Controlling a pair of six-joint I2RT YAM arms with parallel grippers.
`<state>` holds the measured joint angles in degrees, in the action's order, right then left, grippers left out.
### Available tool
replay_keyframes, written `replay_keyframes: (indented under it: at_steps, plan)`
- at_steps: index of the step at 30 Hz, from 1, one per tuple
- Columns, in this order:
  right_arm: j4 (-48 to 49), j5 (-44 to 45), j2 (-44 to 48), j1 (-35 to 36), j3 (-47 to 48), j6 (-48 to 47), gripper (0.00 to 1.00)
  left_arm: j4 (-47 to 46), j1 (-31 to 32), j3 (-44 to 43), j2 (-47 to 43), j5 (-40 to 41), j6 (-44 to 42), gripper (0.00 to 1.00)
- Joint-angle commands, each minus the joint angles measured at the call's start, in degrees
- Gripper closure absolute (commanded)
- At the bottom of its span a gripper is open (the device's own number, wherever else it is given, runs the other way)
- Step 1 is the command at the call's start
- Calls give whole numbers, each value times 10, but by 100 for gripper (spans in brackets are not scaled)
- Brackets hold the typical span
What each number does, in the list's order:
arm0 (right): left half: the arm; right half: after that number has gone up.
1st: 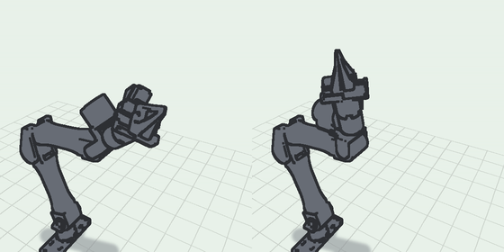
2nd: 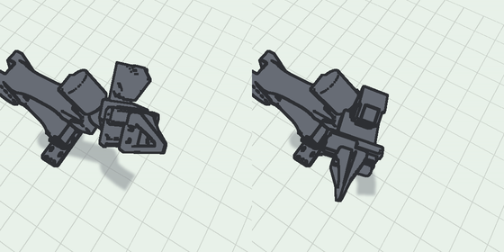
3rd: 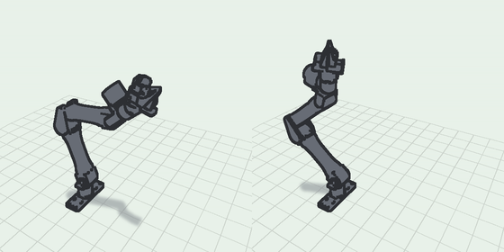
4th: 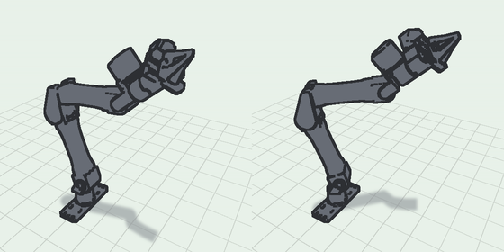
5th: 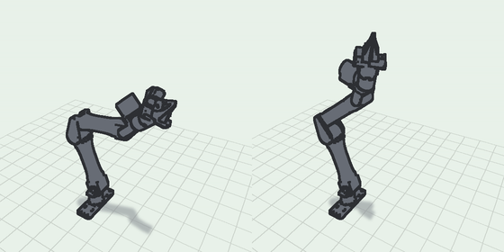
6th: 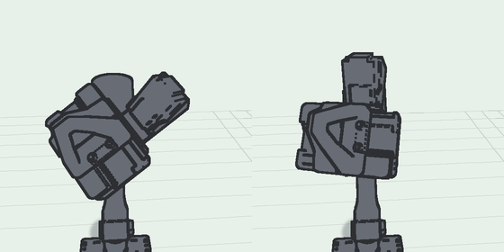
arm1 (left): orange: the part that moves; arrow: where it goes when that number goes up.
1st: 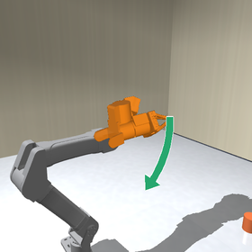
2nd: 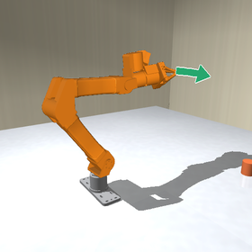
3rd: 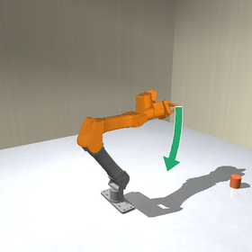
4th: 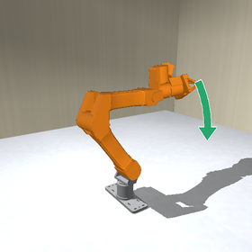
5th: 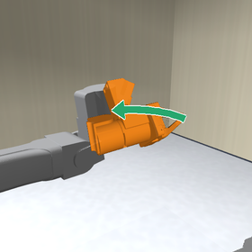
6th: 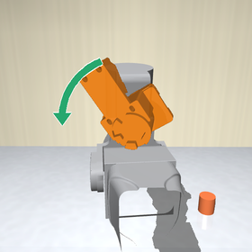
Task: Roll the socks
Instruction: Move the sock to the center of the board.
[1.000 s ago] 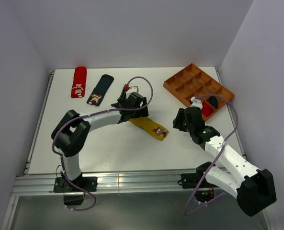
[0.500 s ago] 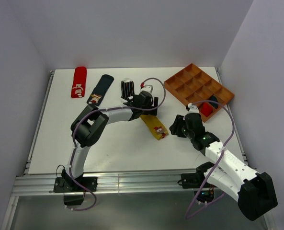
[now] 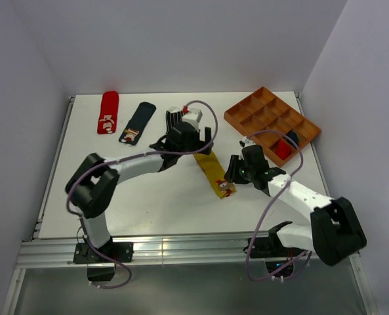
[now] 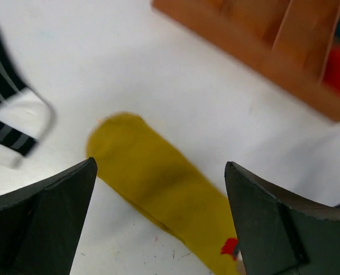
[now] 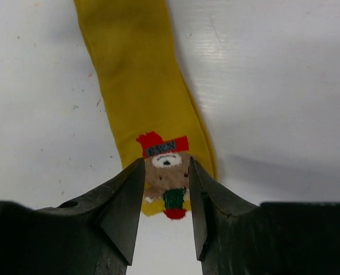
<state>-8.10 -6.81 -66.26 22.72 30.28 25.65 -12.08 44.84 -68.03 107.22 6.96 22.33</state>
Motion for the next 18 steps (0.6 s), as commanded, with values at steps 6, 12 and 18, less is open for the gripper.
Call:
replay_keyframes:
  at_steps: [6,12,18]
  plan:
    - [-40,-6,-131,71,91,20,57,119,-70,43,-204,74,149,0]
    - [-57,-40,-217,138,126,47,57,216,-113,76,-319,97,167,1]
    - [-61,-125,-365,173,298,63,56,274,-149,87,-414,76,151,1]
